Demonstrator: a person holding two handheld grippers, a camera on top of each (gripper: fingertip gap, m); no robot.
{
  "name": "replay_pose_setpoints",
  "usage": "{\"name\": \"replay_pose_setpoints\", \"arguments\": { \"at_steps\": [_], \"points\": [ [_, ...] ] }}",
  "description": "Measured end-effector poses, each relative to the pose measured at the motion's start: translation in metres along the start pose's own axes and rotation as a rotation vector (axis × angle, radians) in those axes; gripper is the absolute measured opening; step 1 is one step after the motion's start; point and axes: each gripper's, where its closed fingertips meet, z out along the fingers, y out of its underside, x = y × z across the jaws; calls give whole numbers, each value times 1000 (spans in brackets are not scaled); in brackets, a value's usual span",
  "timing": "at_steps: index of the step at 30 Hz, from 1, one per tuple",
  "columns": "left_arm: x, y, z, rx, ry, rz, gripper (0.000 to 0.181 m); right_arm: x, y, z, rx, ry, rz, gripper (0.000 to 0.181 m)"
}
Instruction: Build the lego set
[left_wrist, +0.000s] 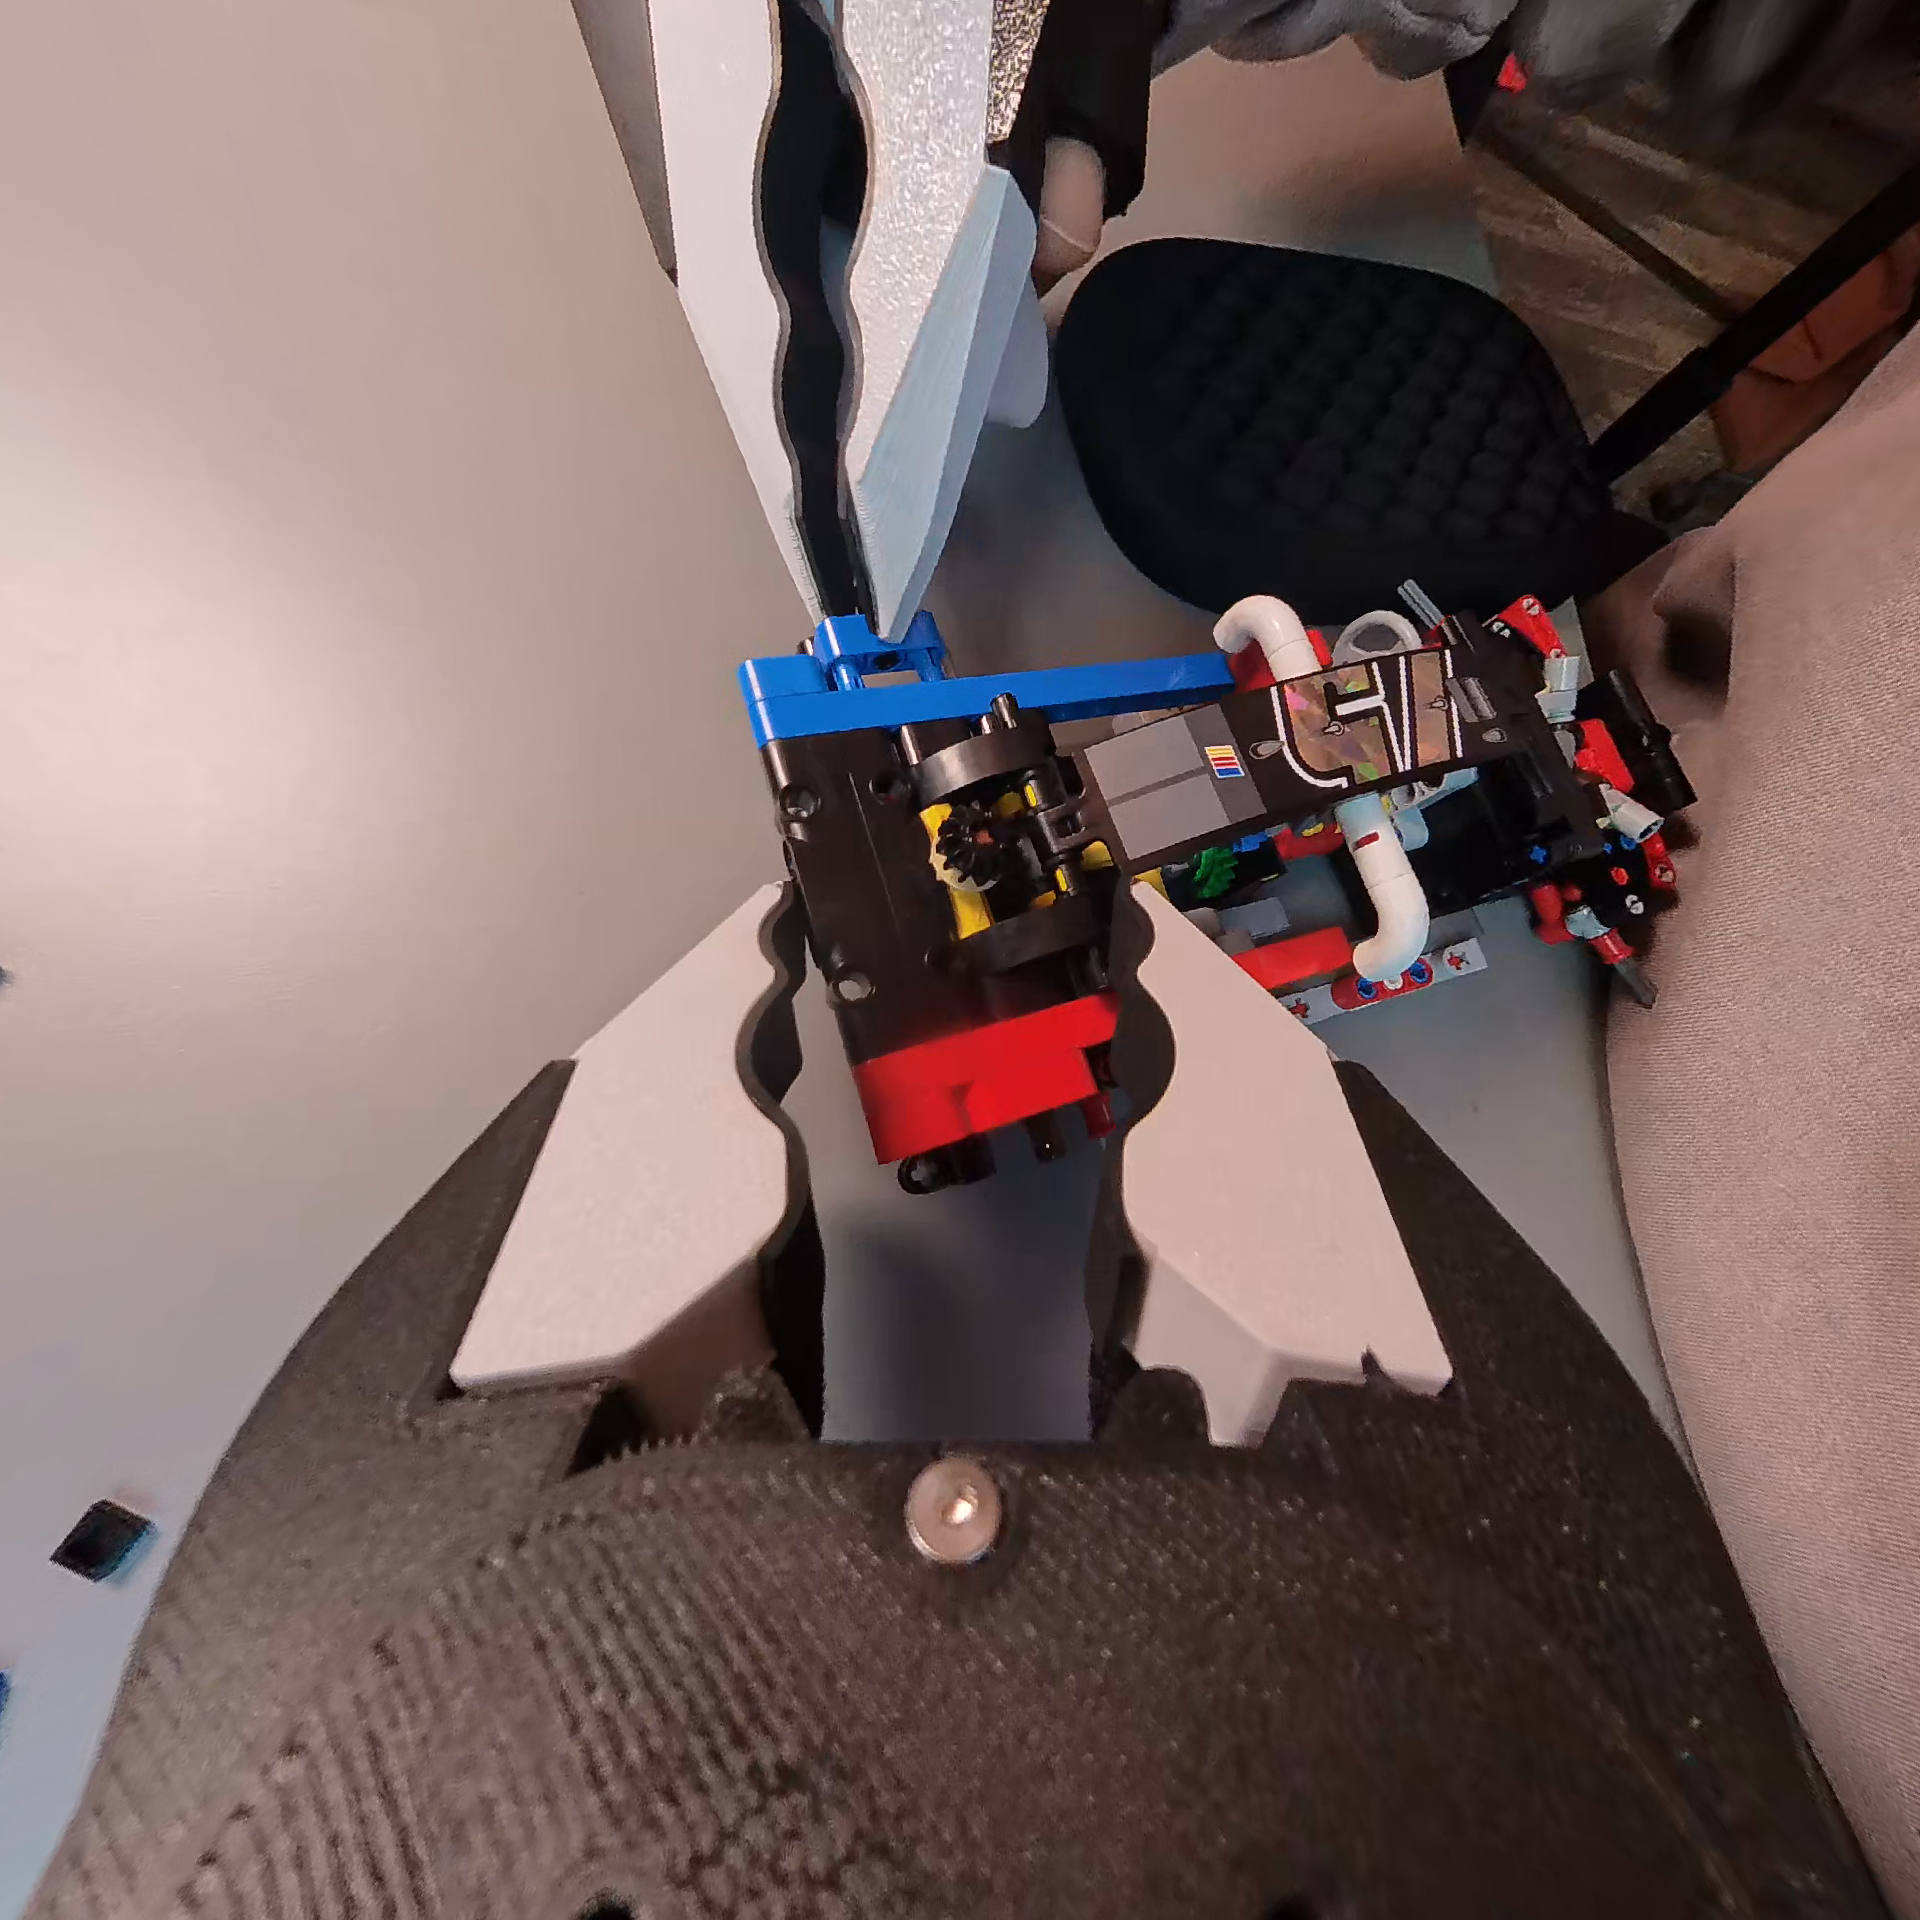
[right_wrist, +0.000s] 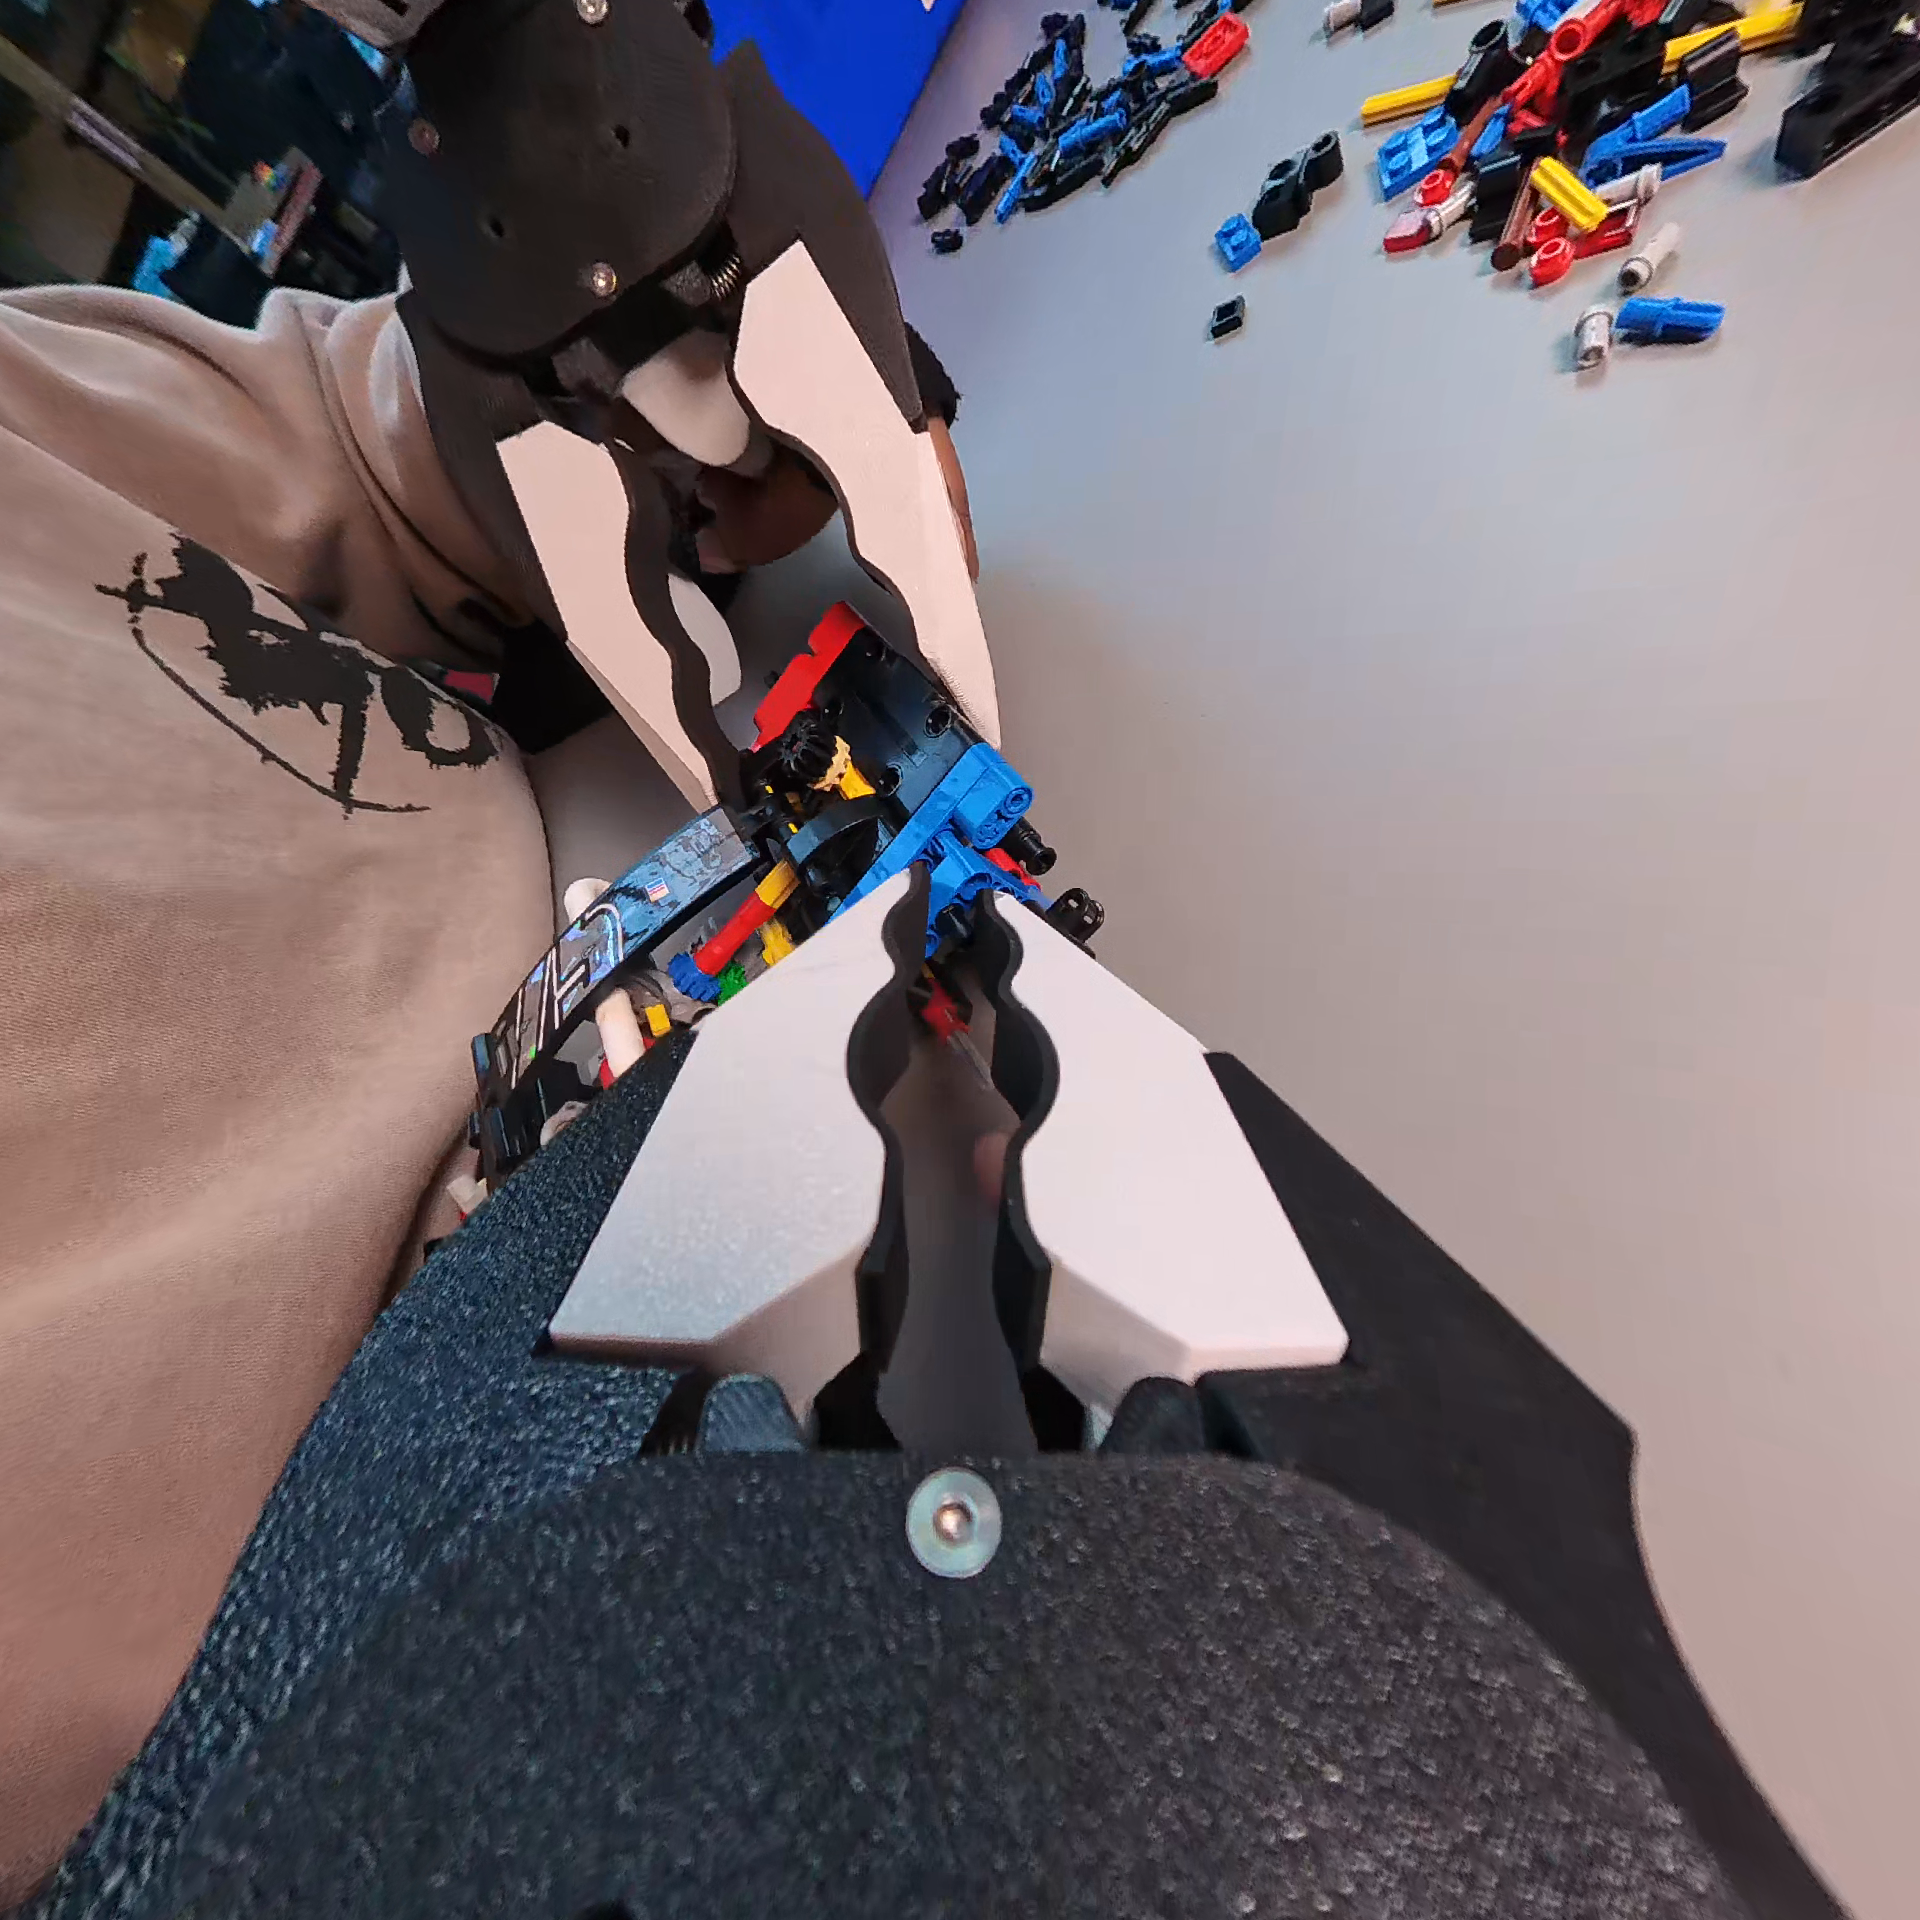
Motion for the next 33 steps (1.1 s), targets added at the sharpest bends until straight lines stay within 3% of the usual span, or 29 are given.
{"name": "replay_pose_setpoints", "arguments": {
  "at_steps": [22,33],
  "points": [
    [3,-5,1,160,26,8,60,1,-3,1,162,59,148,10],
    [2,2,-11,136,26,-27,68,4,1,-4,72,33,174,13]
  ]
}}
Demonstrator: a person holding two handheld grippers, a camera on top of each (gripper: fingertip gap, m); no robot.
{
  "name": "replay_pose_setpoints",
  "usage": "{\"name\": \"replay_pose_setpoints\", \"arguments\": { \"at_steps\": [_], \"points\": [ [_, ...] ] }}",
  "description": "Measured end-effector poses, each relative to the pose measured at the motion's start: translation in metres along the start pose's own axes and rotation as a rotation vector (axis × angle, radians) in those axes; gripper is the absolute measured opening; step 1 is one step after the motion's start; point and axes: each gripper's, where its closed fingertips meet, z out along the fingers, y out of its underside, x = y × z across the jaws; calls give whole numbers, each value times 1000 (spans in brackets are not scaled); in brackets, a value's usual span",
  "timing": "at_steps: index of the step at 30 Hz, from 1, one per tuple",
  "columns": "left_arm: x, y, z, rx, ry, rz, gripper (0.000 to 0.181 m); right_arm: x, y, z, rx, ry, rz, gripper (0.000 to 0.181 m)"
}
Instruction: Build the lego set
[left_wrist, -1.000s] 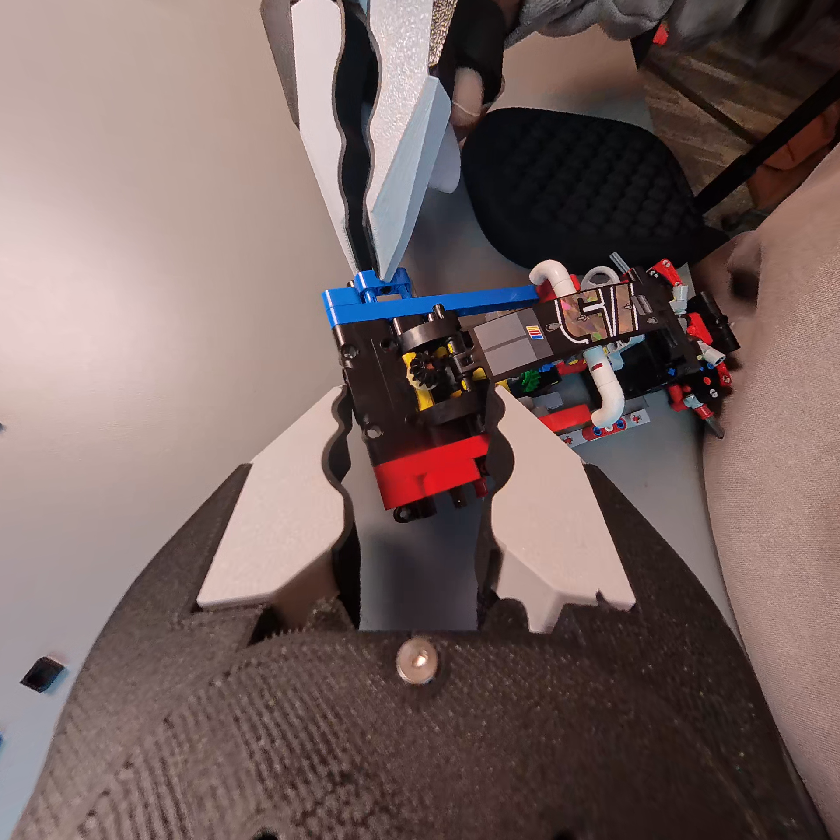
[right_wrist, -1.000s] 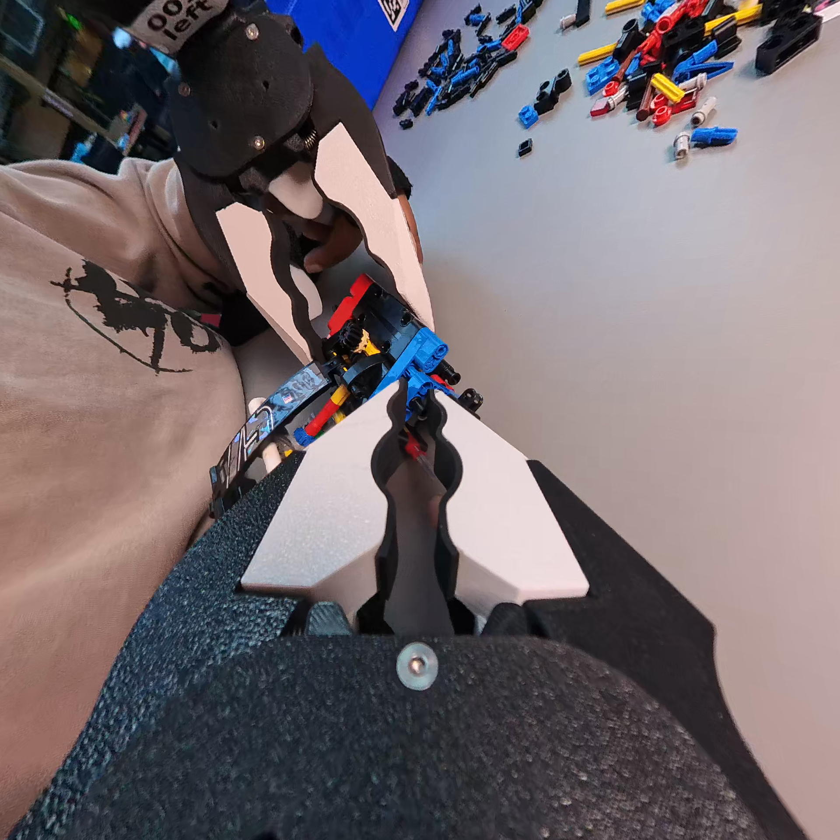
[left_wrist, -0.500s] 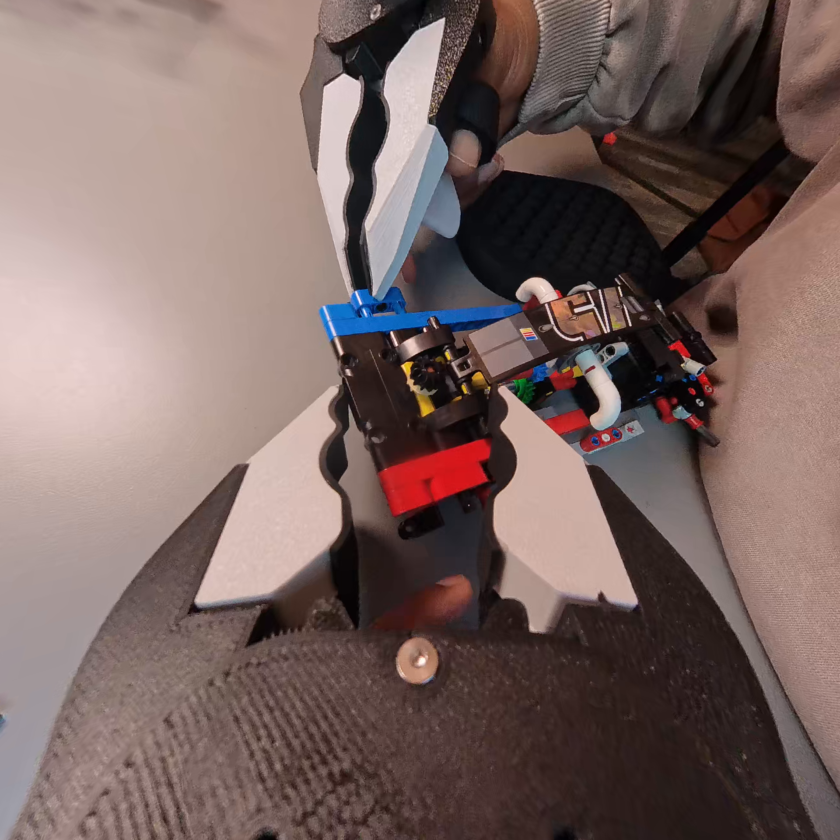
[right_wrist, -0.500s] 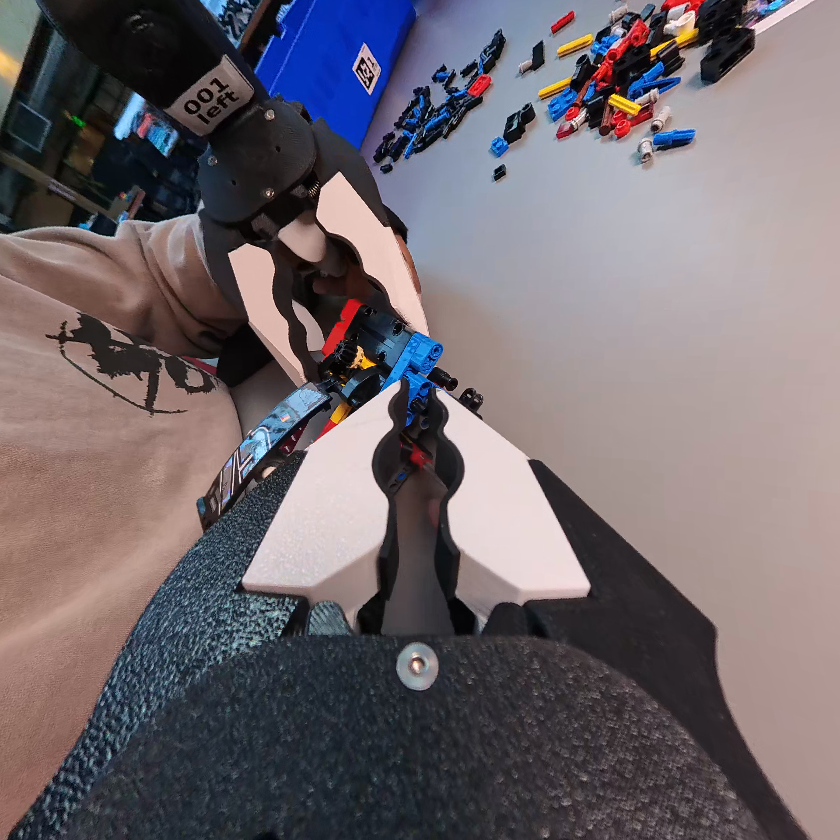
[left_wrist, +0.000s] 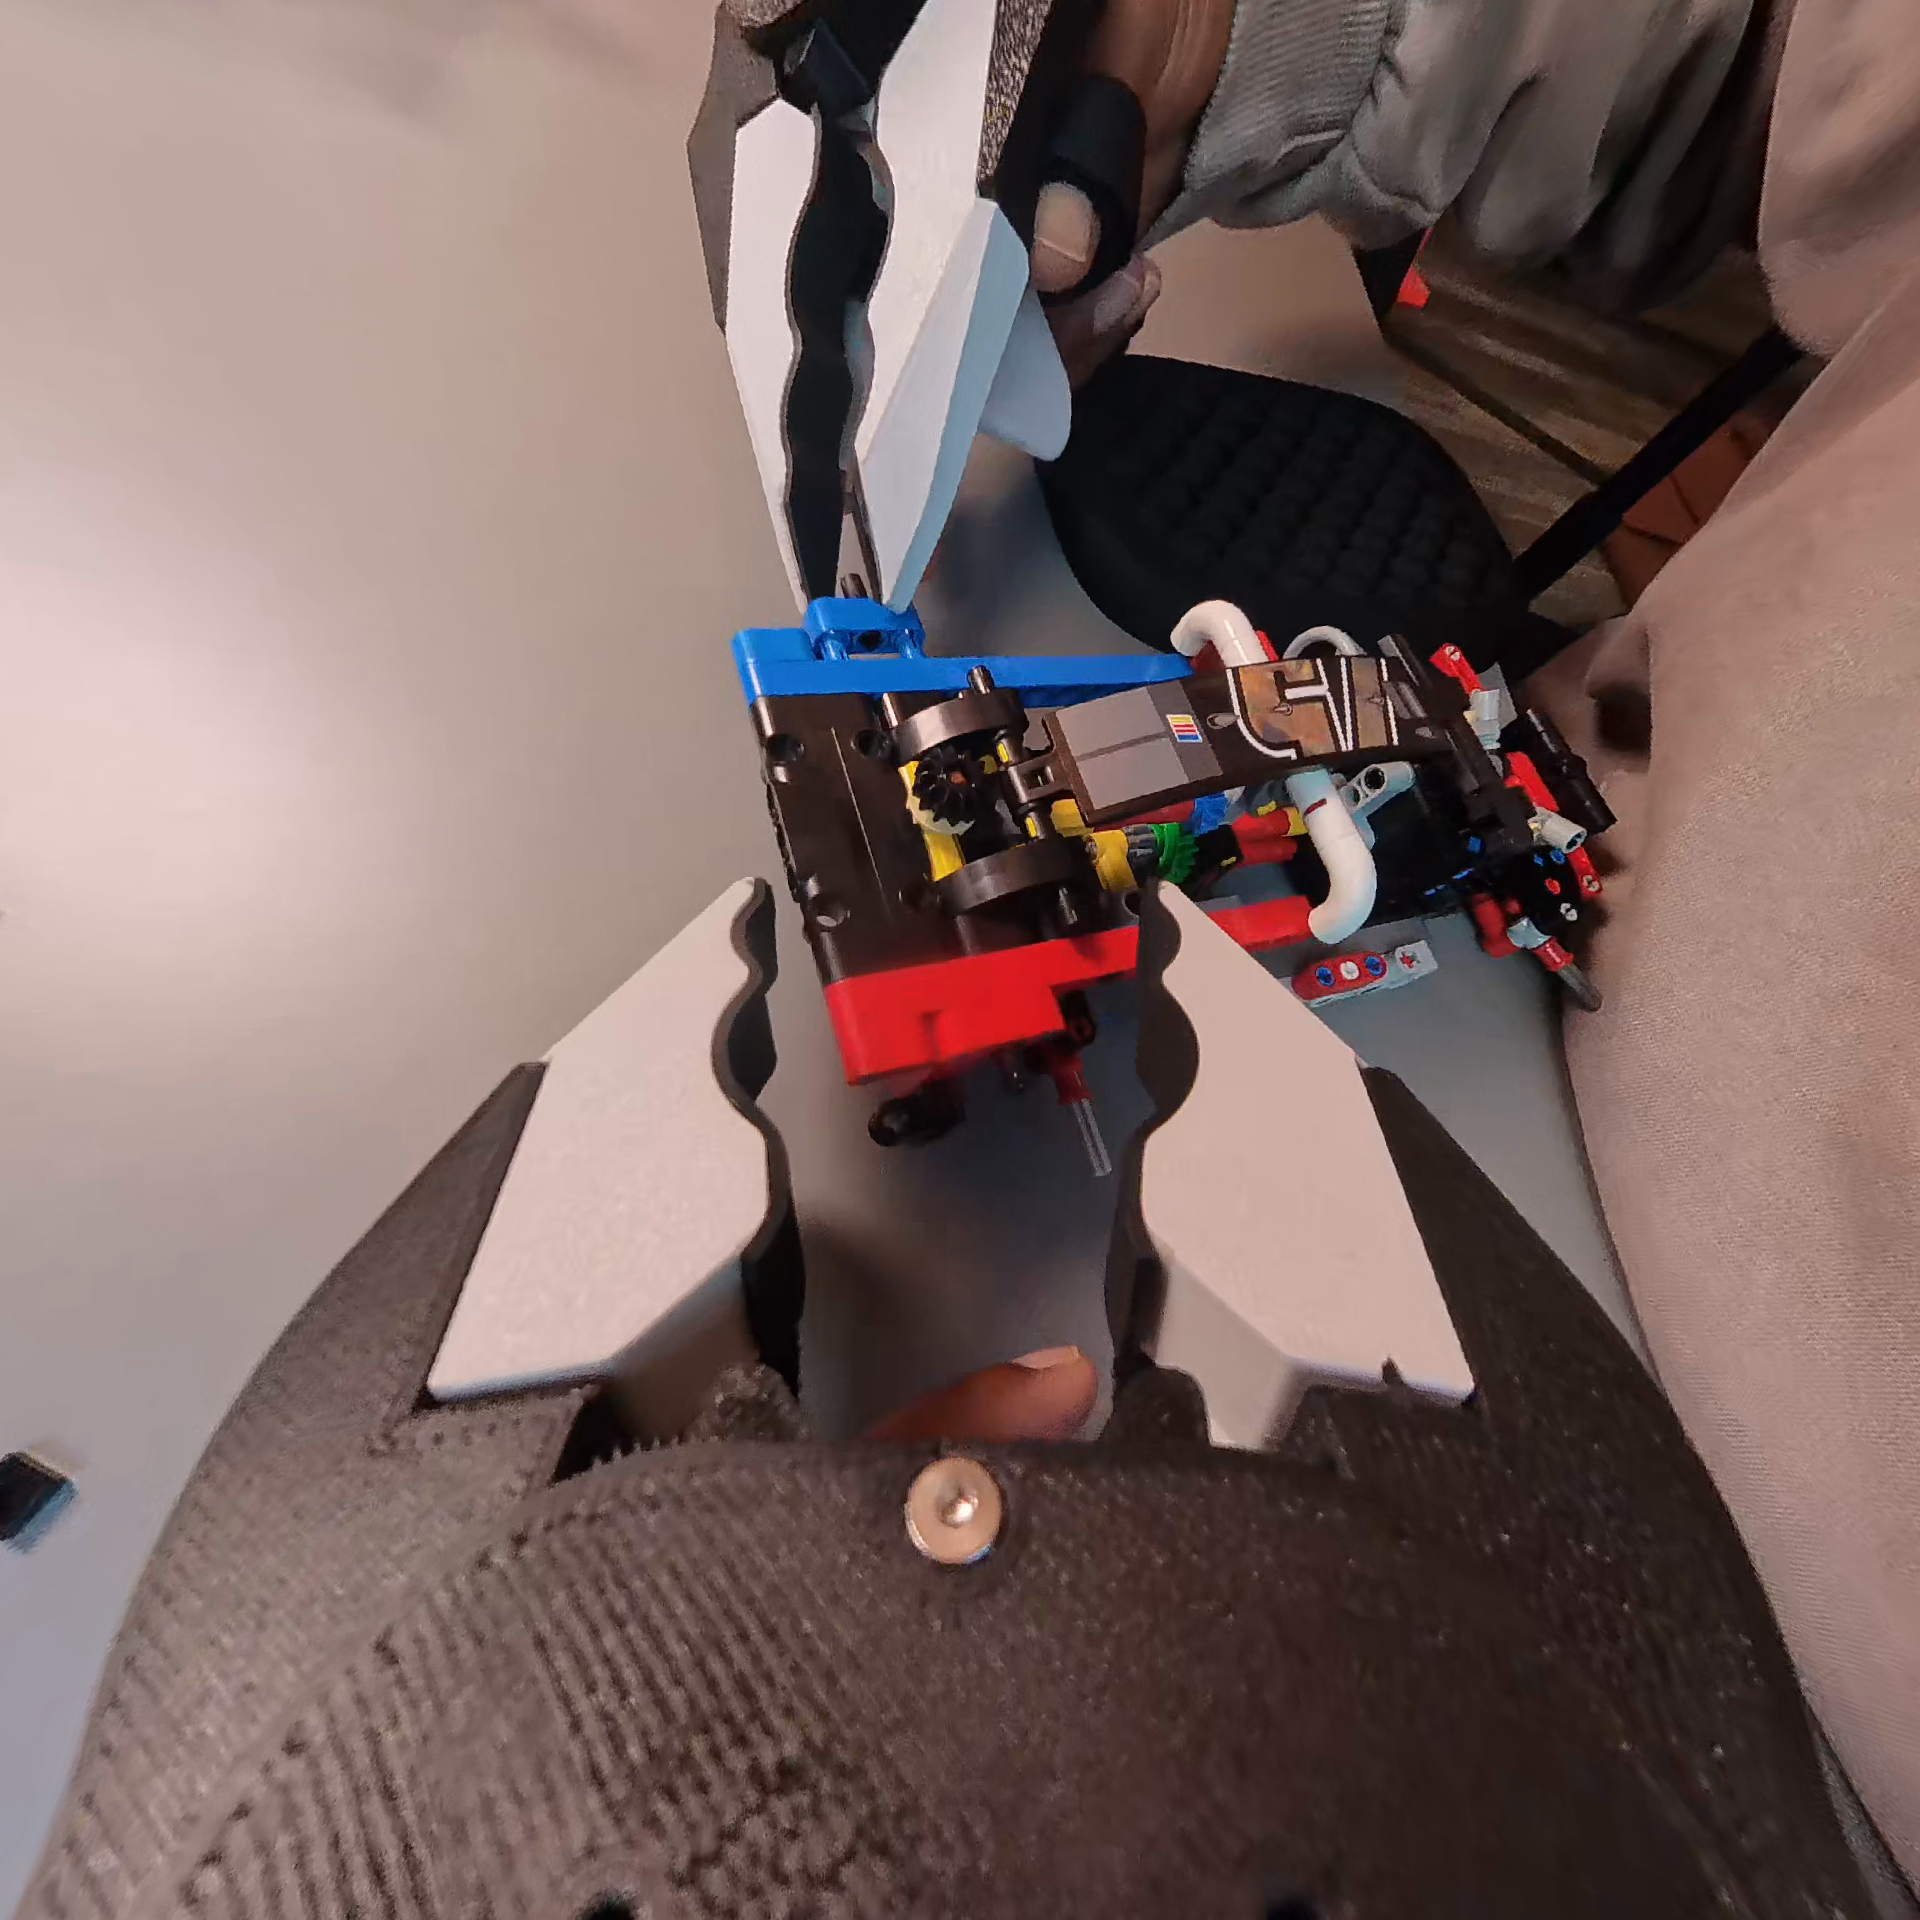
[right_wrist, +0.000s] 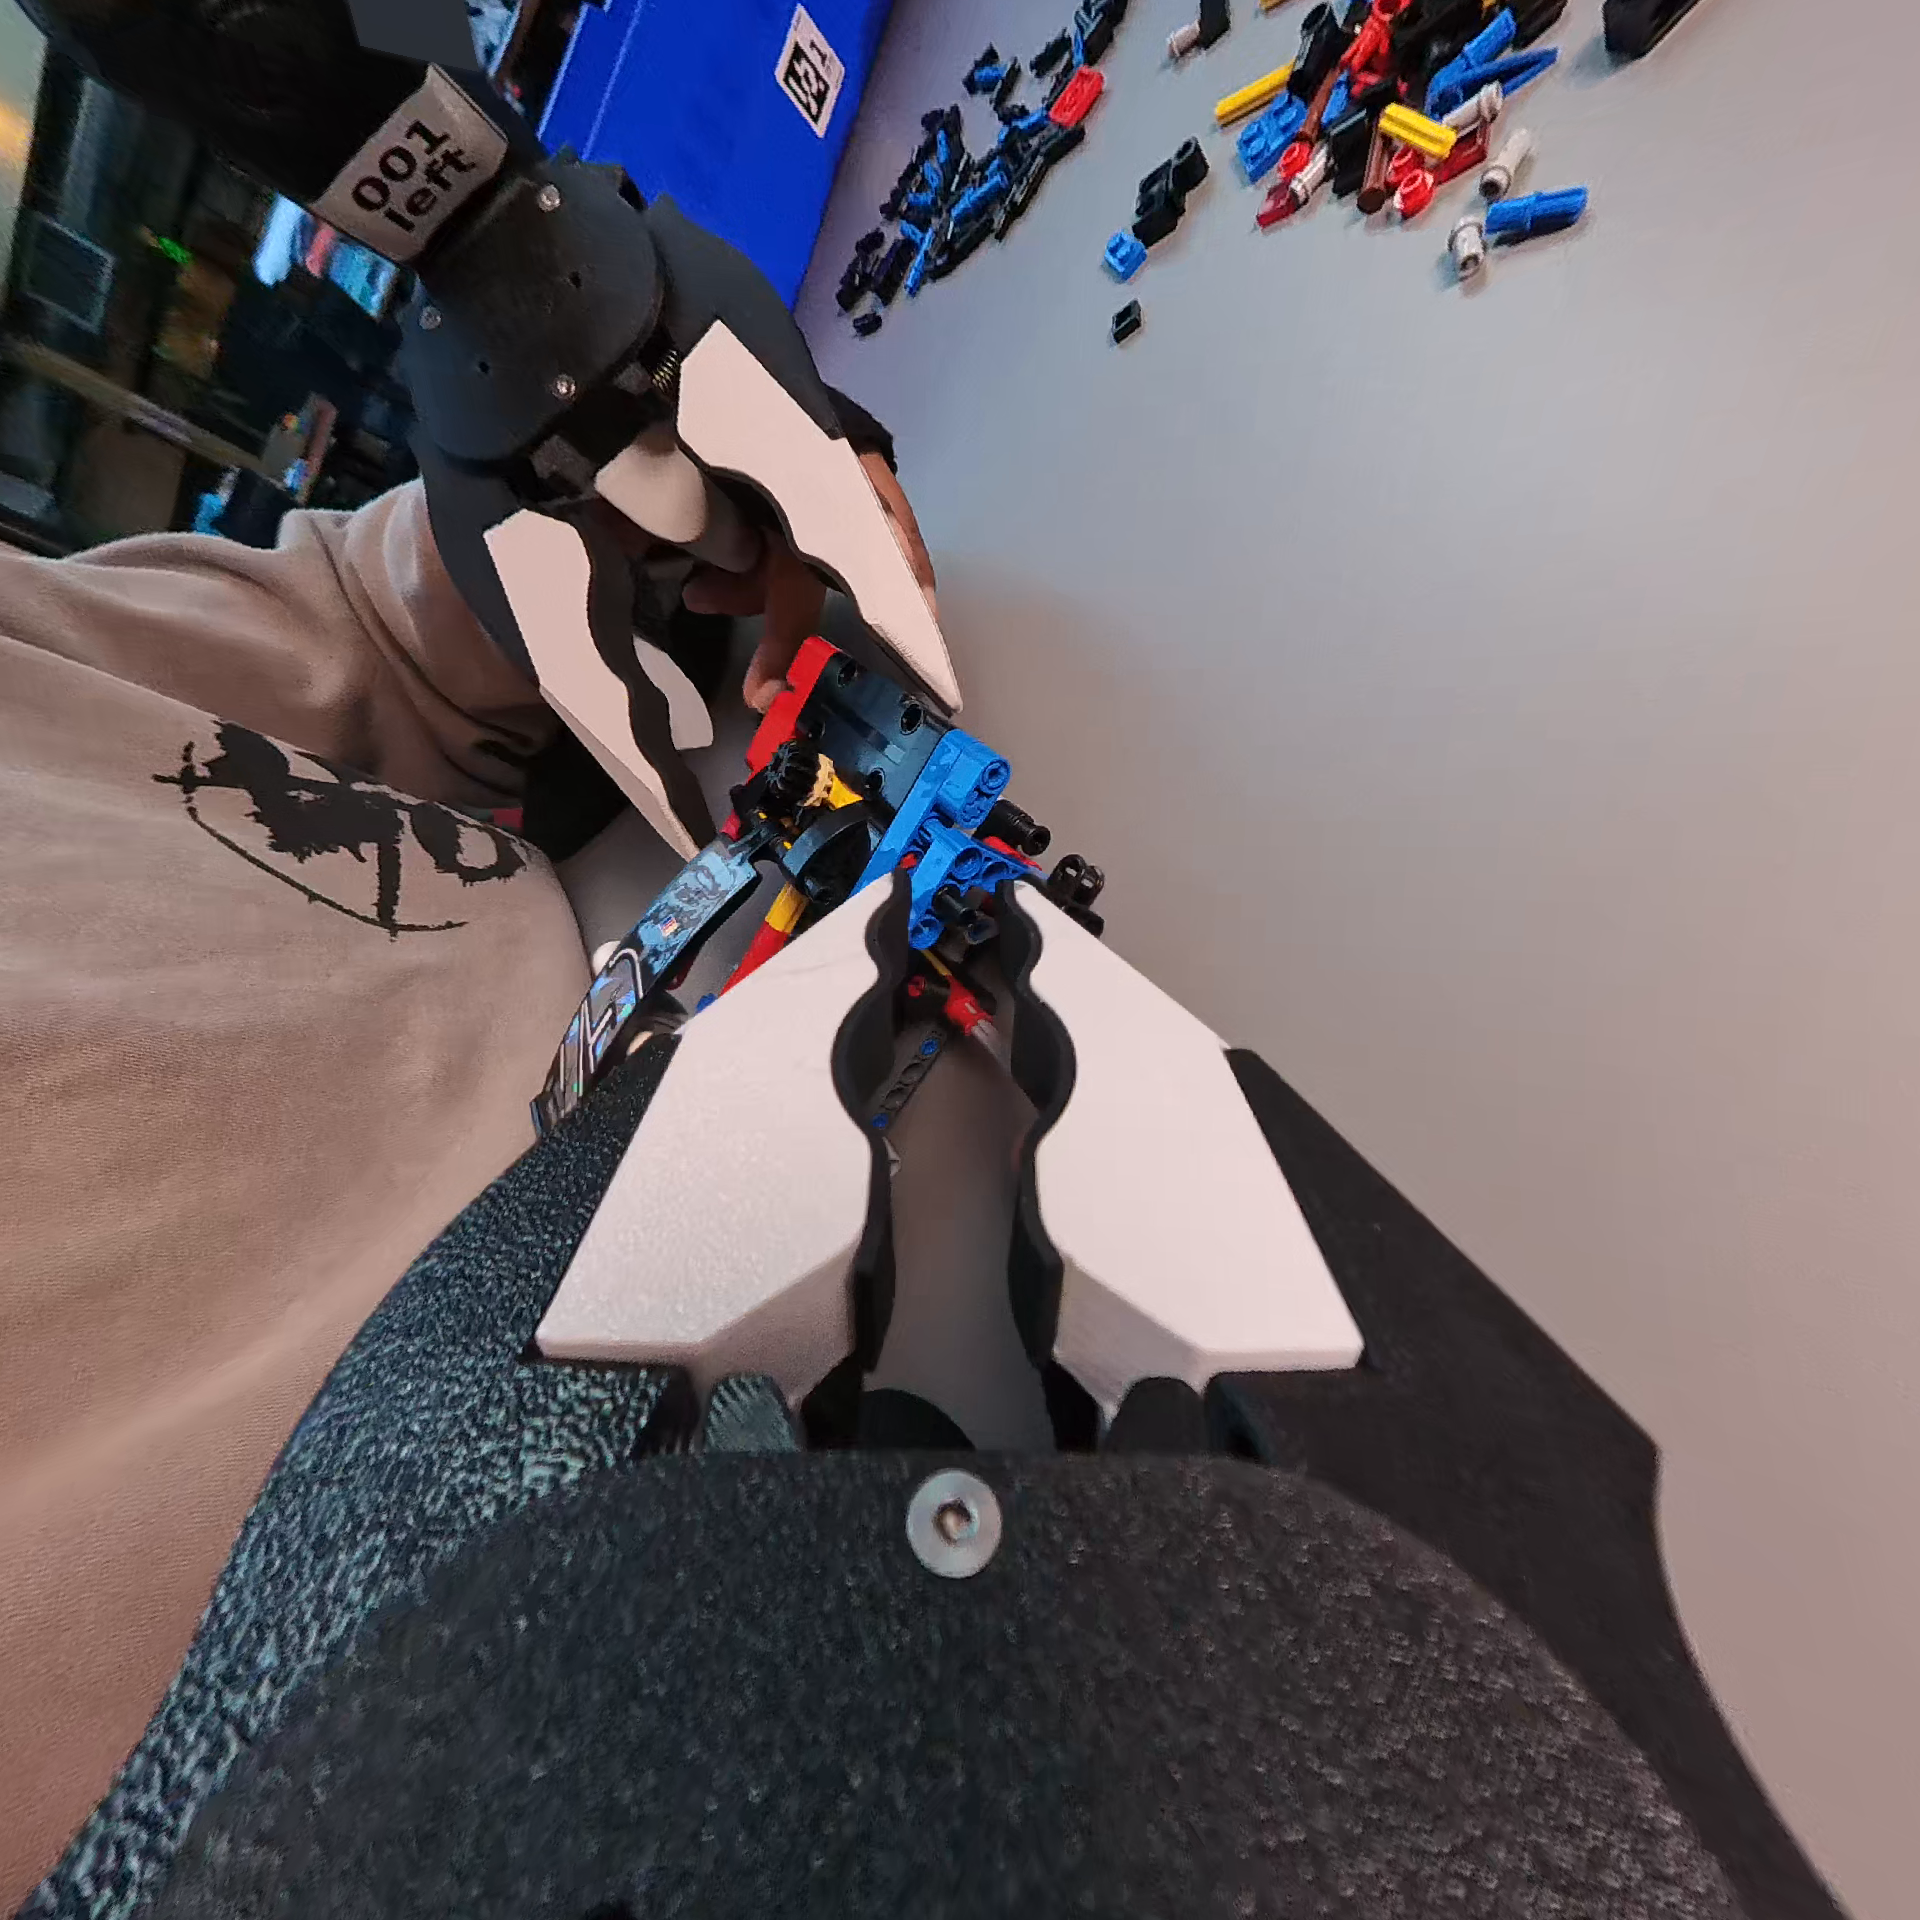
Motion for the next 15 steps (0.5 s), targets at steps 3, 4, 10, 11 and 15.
{"name": "replay_pose_setpoints", "arguments": {
  "at_steps": [3,4,10,11,15],
  "points": [
    [5,3,-1,5,20,39,67,-3,4,2,-19,-27,46,11],
    [8,4,-2,4,31,52,68,-5,5,4,-23,-41,64,9],
    [7,6,2,-7,31,48,63,-9,5,9,-34,-63,116,8],
    [7,6,2,-6,27,52,63,-9,5,9,-37,-64,125,8],
    [7,4,4,15,27,55,62,-9,5,10,-52,-62,133,7]
  ]
}}
